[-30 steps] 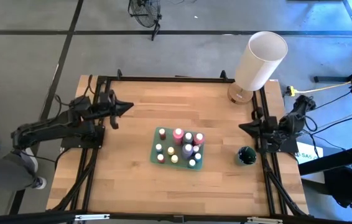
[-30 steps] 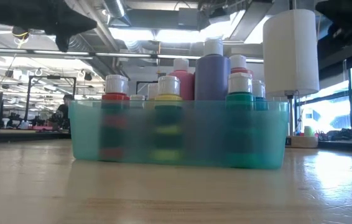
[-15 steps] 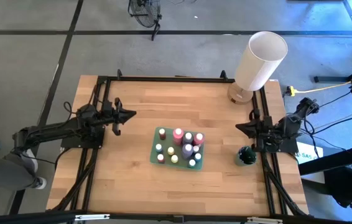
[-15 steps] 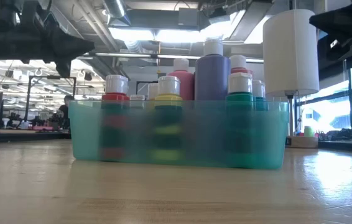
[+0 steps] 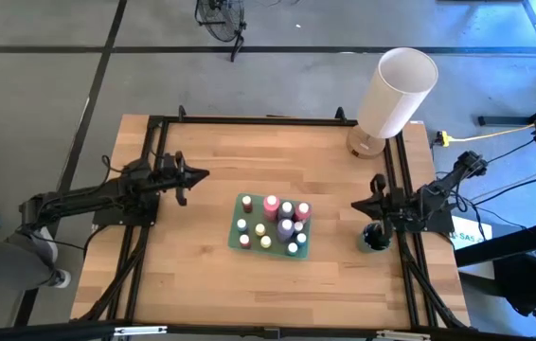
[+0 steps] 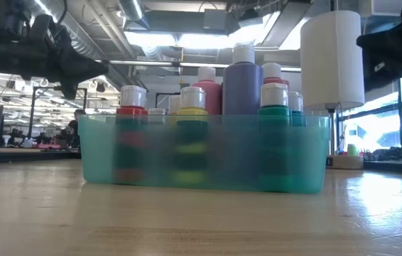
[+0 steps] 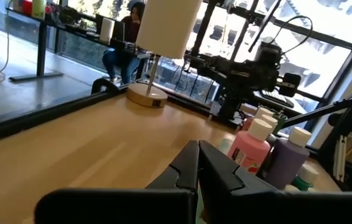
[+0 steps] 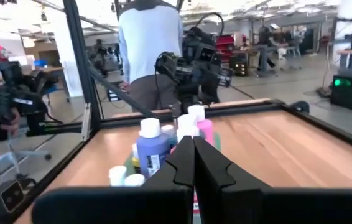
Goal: Pick & Place Paint Supplies
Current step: Return to Home Position
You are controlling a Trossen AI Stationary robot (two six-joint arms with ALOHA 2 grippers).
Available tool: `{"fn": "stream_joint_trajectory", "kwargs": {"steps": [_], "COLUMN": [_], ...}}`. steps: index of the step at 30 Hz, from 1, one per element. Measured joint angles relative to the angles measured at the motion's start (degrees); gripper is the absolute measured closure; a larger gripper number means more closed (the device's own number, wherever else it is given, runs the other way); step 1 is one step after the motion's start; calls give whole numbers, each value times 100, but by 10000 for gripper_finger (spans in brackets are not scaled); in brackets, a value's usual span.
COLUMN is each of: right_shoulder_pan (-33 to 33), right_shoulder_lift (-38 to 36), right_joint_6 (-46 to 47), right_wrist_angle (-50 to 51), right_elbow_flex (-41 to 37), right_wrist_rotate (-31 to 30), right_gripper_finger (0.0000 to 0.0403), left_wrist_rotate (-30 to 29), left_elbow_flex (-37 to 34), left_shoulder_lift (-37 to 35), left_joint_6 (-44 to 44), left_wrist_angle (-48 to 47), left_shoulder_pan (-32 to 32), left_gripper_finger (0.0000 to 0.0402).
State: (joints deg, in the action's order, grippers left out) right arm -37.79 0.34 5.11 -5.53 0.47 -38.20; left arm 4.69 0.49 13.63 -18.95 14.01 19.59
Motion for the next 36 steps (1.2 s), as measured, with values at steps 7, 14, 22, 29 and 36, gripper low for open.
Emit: {"fn": "stream_joint_trajectory", "kwargs": {"steps": [7,14,22,29,36], "right_shoulder_pan": [246,781,1020,1074,1278], "right_shoulder_lift": [-4,-4,2,17,44], "right_joint_6": [-533,-523,-392,-692,-374], "right_wrist_angle": [-26,91,157,146,146], "right_elbow_flex": [0,7,7,7,7], "right_wrist_rotate": [146,540,991,393,160], "right_gripper_finger": [403,403,403,403,402], "left_wrist_rotate": [-12,6,6,133,134], "left_elbow_flex": [0,0,0,0,0], "left_shoulder_lift": [2,0,2,1,1], "left_joint_6": [-300,-296,-180,-40,-56], "left_wrist_angle": [-189,-200,-350,-360,-269], "left_shoulder_pan": [0,0,0,0,0], "left_gripper_finger": [400,400,400,400,400]}}
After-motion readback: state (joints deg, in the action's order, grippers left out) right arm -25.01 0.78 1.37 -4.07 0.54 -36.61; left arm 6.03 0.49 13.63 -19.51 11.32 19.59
